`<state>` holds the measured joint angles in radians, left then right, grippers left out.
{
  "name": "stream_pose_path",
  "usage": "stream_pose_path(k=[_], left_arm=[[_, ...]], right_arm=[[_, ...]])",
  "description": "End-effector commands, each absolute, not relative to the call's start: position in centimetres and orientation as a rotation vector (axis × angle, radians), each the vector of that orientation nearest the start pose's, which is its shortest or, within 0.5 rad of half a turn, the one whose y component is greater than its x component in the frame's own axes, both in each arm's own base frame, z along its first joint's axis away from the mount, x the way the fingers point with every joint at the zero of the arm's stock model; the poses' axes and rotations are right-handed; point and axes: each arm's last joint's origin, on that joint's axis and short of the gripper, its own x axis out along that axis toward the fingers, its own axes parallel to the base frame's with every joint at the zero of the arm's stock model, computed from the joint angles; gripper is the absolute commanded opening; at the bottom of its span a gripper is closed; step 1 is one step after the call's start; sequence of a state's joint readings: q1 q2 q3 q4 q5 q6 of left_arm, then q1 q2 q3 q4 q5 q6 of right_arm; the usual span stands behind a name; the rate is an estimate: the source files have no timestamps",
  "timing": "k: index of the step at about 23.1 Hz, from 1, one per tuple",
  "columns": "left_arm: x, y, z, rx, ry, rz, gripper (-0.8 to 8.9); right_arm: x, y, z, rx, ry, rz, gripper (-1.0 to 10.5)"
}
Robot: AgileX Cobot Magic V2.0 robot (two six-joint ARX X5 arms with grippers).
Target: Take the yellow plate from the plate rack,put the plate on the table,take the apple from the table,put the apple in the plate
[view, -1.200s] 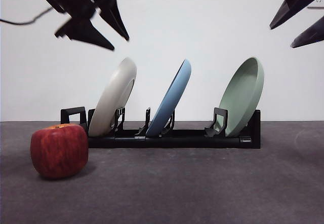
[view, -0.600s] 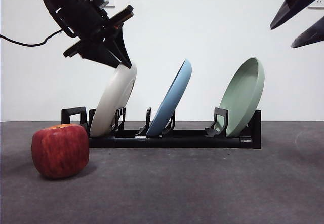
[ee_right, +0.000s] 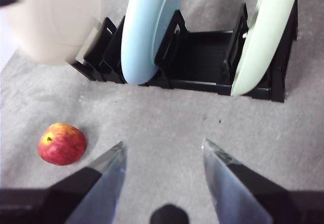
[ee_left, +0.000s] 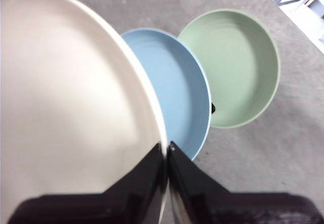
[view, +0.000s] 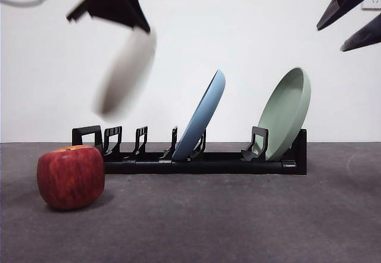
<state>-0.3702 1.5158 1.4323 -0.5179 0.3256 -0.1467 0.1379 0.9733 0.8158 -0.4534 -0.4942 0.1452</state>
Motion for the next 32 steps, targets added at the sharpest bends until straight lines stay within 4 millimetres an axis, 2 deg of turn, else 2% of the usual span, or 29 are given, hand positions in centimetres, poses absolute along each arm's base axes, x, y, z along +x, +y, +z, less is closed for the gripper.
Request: stream_pose_path(k=[1, 4, 8, 12, 16, 20, 24, 27, 32], left_arm=[[28.5, -12.4, 37.4, -0.106, 0.606, -0.664, -0.08], [24.8, -12.0, 39.7, -0.118, 0.592, -0.770, -0.08], [20.1, -12.7, 40.2, 0.021, 0.679, -0.890, -0.08], [17.4, -15.5, 39.2, 0.194, 0.761, -0.830, -0.08], [15.0, -19.5, 38.3, 0.319, 0.746, -0.815, -0.08], [13.9, -22.5, 37.1, 0.394, 0.740, -0.852, -0.08], [13.5, -25.4, 35.1, 0.470, 0.763, -0.853, -0.08], [13.9, -27.6, 32.9, 0.532, 0.806, -0.841, -0.08], [14.8, -31.3, 28.1, 0.615, 0.887, -0.835, -0.08]], right_arm=[[19.7, 4.1, 29.9, 0.235, 0.620, 0.572, 2.5], [19.8, 4.1, 31.4, 0.228, 0.575, 0.577, 2.5], [19.8, 4.1, 33.7, 0.215, 0.502, 0.583, 2.5], [19.5, 3.9, 37.1, 0.190, 0.396, 0.543, 2.5], [19.0, 3.9, 40.8, 0.176, 0.303, 0.553, 2.5], [18.6, 3.8, 42.6, 0.171, 0.273, 0.556, 2.5], [18.4, 3.8, 43.6, 0.172, 0.284, 0.556, 2.5], [18.2, 3.8, 44.1, 0.167, 0.300, 0.555, 2.5], [17.9, 3.7, 44.5, 0.149, 0.312, 0.558, 2.5]])
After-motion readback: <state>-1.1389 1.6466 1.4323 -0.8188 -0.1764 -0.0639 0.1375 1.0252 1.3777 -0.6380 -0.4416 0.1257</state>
